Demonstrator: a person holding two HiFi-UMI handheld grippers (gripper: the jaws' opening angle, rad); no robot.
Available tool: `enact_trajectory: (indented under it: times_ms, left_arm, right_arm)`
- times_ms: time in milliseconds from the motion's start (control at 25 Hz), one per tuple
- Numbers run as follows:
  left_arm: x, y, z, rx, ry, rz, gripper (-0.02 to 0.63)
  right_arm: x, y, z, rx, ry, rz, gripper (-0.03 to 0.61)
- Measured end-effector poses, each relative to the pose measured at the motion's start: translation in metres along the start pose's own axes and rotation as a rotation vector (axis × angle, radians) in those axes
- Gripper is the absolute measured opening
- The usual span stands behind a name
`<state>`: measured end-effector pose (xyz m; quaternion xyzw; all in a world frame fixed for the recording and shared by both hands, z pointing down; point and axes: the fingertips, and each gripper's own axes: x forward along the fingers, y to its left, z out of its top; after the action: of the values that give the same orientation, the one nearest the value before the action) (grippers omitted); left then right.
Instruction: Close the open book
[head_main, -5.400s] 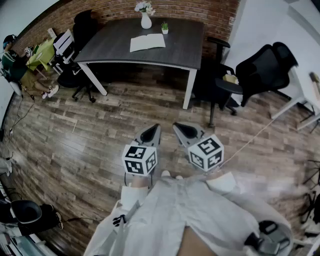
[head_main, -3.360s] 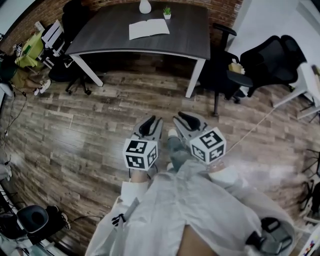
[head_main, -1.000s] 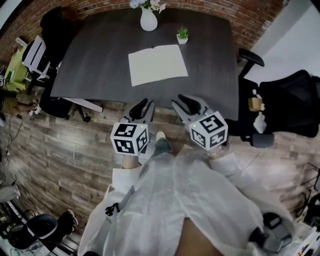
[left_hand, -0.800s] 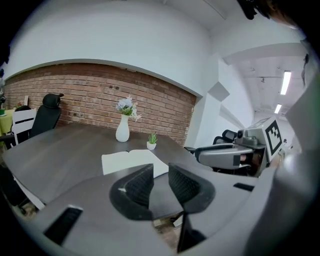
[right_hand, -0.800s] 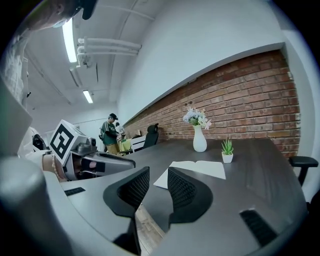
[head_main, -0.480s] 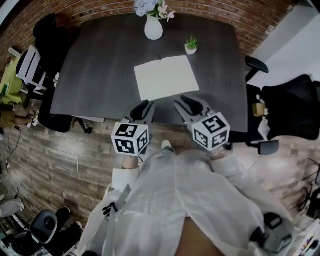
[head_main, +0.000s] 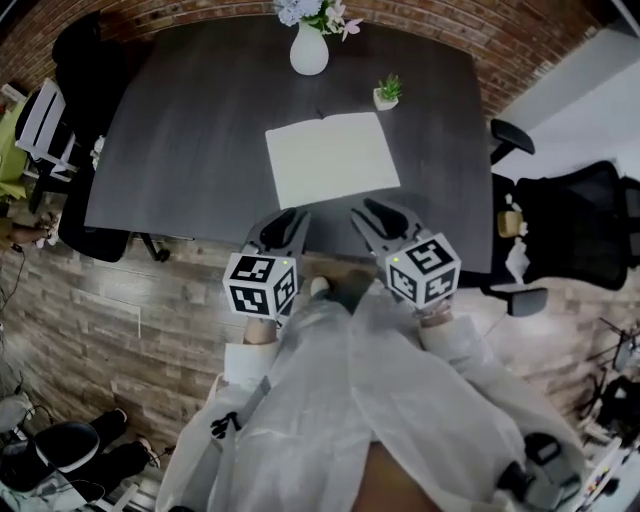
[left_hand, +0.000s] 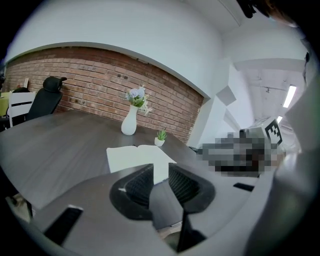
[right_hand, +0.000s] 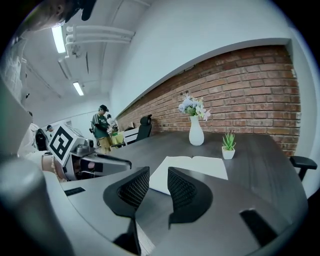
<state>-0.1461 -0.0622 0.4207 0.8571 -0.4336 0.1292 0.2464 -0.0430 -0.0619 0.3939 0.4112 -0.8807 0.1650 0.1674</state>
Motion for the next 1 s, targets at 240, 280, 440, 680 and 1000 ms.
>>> enact_trajectory:
  times_ms: [240, 280, 440, 680, 1000]
  left_arm:
    - [0.005, 0.009, -0.01, -0.061, 0.005, 0.035, 0.089]
    - [0.005, 0.011, -0.011, -0.07, 0.006, 0.045, 0.089]
    - [0.009, 0.015, -0.012, -0.11, 0.007, 0.083, 0.089]
    - [0.016, 0.025, -0.018, -0.166, 0.006, 0.134, 0.089]
    - [0.025, 0.036, -0.033, -0.223, 0.034, 0.168, 0.089]
  right_arm:
    - [0.015, -0.002, -0.001, -0.04, 0.041, 0.051, 0.092]
    - [0.018, -0.002, -0.002, -0.042, 0.051, 0.062, 0.092]
    - [0.028, -0.008, -0.005, -0.059, 0.093, 0.102, 0.092]
    - [0.043, -0.012, -0.012, -0.139, 0.162, 0.156, 0.092]
    - [0.067, -0.015, -0.027, -0.246, 0.252, 0.22, 0.092]
